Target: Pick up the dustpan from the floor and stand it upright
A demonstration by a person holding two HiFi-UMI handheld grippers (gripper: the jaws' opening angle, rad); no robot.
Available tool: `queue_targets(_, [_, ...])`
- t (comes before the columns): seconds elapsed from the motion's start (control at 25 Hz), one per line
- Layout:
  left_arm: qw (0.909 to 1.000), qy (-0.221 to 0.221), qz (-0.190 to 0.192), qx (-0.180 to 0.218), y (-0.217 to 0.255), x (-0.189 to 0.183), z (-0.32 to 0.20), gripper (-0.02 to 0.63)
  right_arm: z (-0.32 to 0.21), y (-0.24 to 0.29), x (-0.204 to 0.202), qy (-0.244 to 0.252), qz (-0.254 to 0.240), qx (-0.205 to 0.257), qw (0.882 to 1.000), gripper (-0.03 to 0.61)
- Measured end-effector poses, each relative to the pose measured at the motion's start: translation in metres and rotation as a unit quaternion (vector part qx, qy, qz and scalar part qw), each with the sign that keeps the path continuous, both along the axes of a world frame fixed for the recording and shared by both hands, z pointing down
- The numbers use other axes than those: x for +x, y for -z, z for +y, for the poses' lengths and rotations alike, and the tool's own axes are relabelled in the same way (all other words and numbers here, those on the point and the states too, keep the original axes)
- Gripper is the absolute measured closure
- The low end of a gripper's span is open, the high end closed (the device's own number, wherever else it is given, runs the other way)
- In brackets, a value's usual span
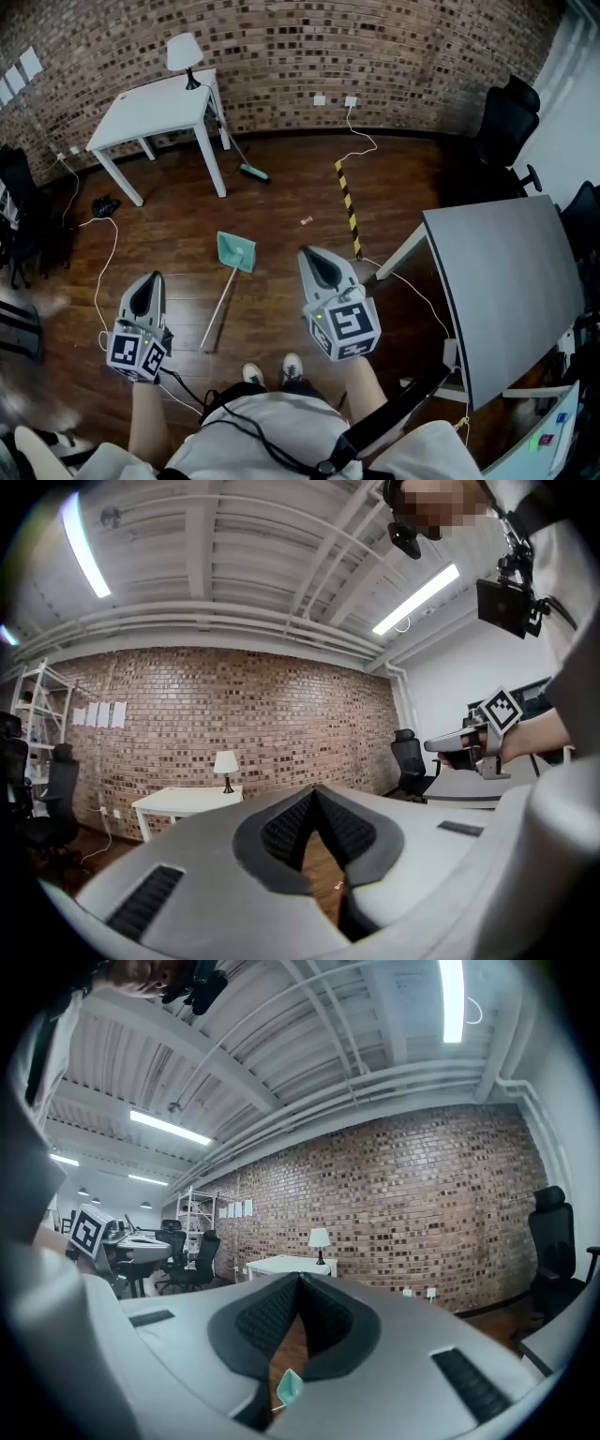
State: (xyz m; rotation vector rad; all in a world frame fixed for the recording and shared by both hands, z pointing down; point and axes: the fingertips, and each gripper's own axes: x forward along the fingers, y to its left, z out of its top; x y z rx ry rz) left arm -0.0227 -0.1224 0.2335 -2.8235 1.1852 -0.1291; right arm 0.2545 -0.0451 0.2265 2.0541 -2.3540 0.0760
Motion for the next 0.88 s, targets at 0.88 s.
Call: queue_targets(0.88, [0.9974, 0.008, -0.045, -0.056, -0.072, -0.098, -0.036, 0.618, -0.052, -0.017, -0.078, 0.012, 0.01, -0.05, 0.999, 0.595])
